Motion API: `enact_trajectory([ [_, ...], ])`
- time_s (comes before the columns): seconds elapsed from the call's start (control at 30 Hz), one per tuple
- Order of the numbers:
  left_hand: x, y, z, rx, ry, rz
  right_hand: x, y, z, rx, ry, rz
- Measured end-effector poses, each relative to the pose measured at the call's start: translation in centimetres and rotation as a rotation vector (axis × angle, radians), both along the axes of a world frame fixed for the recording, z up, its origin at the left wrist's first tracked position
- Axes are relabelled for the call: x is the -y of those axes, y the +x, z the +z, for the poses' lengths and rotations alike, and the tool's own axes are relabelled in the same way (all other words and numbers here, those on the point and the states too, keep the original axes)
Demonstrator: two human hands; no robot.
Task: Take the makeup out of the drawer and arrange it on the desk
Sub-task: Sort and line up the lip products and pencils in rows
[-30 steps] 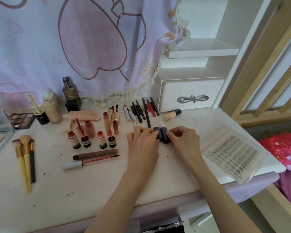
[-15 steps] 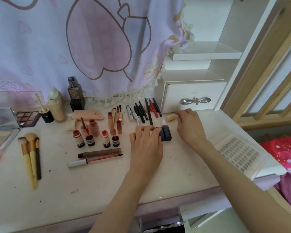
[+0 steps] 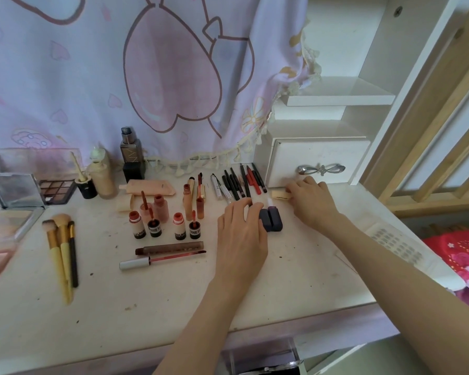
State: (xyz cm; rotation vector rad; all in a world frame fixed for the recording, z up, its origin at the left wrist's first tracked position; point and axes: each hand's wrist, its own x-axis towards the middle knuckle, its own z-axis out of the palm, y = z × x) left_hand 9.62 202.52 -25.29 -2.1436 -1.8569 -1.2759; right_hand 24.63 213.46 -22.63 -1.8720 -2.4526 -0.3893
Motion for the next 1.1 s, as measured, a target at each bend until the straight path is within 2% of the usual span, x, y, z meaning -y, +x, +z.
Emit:
enact_trajectory([
  [0.07, 0.0, -0.1, 0.0, 0.006, -0.009, -0.016, 0.7, 0.3, 0.3, -0.181, 0.062, 0.023],
  [0.17, 0.0, -0.1, 0.0, 0.022, -0.016, -0.038, 2.8, 0.1, 2.0, -0.826, 0.066, 0.019],
  [0.23, 0.0, -0.1, 0.1, 0.075, -0.01, -0.052, 4.4, -0.1, 3.1, -1.151, -0.015, -0.017],
  [0.33, 0.3, -0.2, 0.5, 0.214, -0.018, -0.105, 7.1, -0.4, 4.2, -1.423, -0.142, -0.025],
  [0.43, 1.0, -0.4, 1.1, 0.344, -0.054, -0.273, 9.4, -1.3, 4.1, -1.676, -0.331, -0.012],
  [0.53, 2.1, -0.6, 1.7, 0.305, -0.031, -0.376, 10.9, -2.8, 3.8, -1.753, -0.494, 0.011],
  [0.67, 3.6, -2.3, 2.6, 0.301, 0.033, -0.334, 12.2, -4.5, 3.9, -1.856, -0.636, 0.111],
  [0.77, 5.0, -3.9, 3.0, 0.29, 0.068, -0.274, 13.2, -6.1, 3.7, -1.876, -0.628, 0.175],
  [0.93, 6.6, -5.7, 3.0, 0.426, -0.004, -0.226, 14.3, -8.7, 2.8, -1.838, -0.562, 0.227],
  [1.1, 7.6, -7.0, 2.6, 0.434, -0.082, -0.229, 14.8, -9.6, 1.9, -1.78, -0.501, 0.284],
])
